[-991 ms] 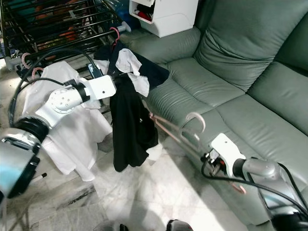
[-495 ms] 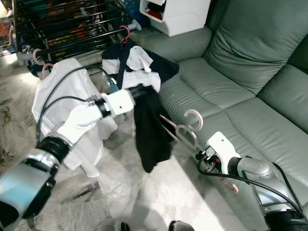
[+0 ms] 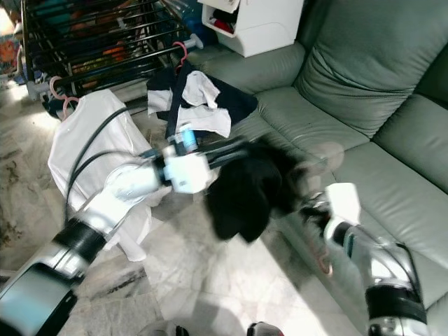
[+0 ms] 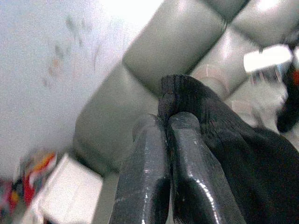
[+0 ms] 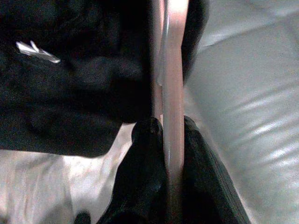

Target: Hang hanger

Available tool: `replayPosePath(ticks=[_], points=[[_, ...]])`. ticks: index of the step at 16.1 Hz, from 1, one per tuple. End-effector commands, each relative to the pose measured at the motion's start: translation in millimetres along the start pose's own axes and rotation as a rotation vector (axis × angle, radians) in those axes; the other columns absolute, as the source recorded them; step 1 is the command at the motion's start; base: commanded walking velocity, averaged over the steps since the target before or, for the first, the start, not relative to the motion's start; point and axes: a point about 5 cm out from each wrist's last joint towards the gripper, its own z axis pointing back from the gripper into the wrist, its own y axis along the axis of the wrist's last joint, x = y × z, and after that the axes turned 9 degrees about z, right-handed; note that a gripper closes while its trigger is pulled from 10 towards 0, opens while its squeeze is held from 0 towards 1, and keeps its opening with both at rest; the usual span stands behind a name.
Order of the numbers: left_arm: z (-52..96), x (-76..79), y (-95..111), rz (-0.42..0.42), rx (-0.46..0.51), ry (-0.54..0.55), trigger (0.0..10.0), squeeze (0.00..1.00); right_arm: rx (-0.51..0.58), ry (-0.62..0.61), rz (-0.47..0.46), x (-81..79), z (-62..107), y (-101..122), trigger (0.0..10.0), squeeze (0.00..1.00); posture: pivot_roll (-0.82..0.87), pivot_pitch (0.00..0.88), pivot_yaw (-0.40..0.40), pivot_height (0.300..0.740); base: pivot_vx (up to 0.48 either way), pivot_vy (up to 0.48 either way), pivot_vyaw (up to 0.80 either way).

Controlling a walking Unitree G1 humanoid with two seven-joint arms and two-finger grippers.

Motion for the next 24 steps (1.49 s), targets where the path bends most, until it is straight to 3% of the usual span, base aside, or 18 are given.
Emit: replayPosePath(ticks=[1,2,3,4,5,7,9,12,14,16,18,20,21,22,23,24], points=[[21.8,-1.9,-18,-0.005,-0.119,0.036,10.0,0.0,0.067,0.005,-0.085,-6.2,-2.1,17,10.0,0.0,-0.09,0.002,0.077,0.74,0.0,0.0,0.0],[31.9,1.9,-29,0.007,-0.191,0.053,10.0,0.0,0.092,0.063,-0.085,-17.1,-3.8,28,10.0,0.0,-0.1,0.005,0.074,0.74,0.0,0.0,0.0],[35.4,3.4,-33,0.016,-0.212,0.064,10.0,0.0,0.098,0.079,-0.076,-20.2,-4.4,31,10.0,0.0,-0.1,0.005,0.072,0.74,0.0,0.0,0.0],[44.5,8.4,-42,0.031,-0.268,0.092,10.0,0.0,0.144,0.085,-0.099,-25.0,-7.9,47,10.0,0.0,-0.11,0.006,0.066,0.74,0.0,0.0,0.0],[45.2,10.0,-41,0.064,-0.265,0.114,10.0,0.0,0.185,0.056,-0.126,-22.3,-8.8,59,10.0,0.0,-0.11,0.007,0.063,0.74,0.0,0.0,0.0],[37.9,26.5,-35,0.132,-0.234,0.113,10.0,0.0,0.337,-0.105,-0.314,-3.0,-6.9,93,10.0,0.0,-0.1,0.008,0.062,0.74,0.0,0.0,0.0],[19.7,50.2,-25,0.209,-0.172,0.092,10.0,0.0,0.535,-0.184,-0.441,-3.4,-1.9,130,10.0,0.0,-0.11,0.011,0.066,0.74,0.0,0.0,0.0],[3.3,70.5,-11,0.292,-0.121,0.072,10.0,0.0,0.674,-0.304,-0.475,-10.0,-2.8,159,10.0,0.0,-0.11,0.013,0.065,0.74,0.0,0.0,0.0],[0.7,75.8,-6,0.332,-0.128,0.073,10.0,0.0,0.714,-0.299,-0.522,-23.5,-9.7,178,10.0,0.0,-0.1,0.012,0.056,0.74,0.0,0.0,0.0],[1.7,72.7,-7,0.334,-0.141,0.073,10.0,0.0,0.717,-0.264,-0.464,-37.8,-15.2,190,10.0,0.0,-0.09,0.01,0.051,0.74,0.0,0.0,0.0],[0.6,76.1,-6,0.363,-0.154,0.051,10.0,0.0,0.719,-0.199,-0.265,-60.4,-21.1,198,10.0,0.0,-0.09,0.014,0.049,0.74,0.0,0.0,0.0],[-0.5,80.2,-4,0.373,-0.162,0.047,10.0,0.0,0.667,-0.077,-0.171,-80.7,-28.6,194,10.0,0.0,-0.1,0.015,0.052,0.74,0.0,0.0,0.0],[-2.1,80.1,-4,0.361,-0.168,0.056,10.0,0.0,0.533,0.065,-0.097,-99.5,-38.7,175,10.0,0.0,-0.1,0.018,0.054,0.74,0.0,0.0,0.0],[-3.6,74.9,-5,0.332,-0.181,0.093,10.0,0.0,0.348,0.158,0.011,-110.4,-47.1,138,10.0,0.0,-0.1,0.02,0.05,0.74,0.0,0.0,0.0],[-4.0,71.3,-4,0.331,-0.174,0.107,10.0,0.0,0.289,0.127,0.029,-100.5,-47.8,115,10.0,0.0,-0.1,0.02,0.05,0.74,0.0,0.0,0.0],[-3.3,68.9,-3,0.337,-0.17,0.118,10.0,0.0,0.269,0.068,0.013,-86.3,-46.8,106,10.0,0.0,-0.1,0.025,0.048,0.74,0.0,0.0,0.0]])
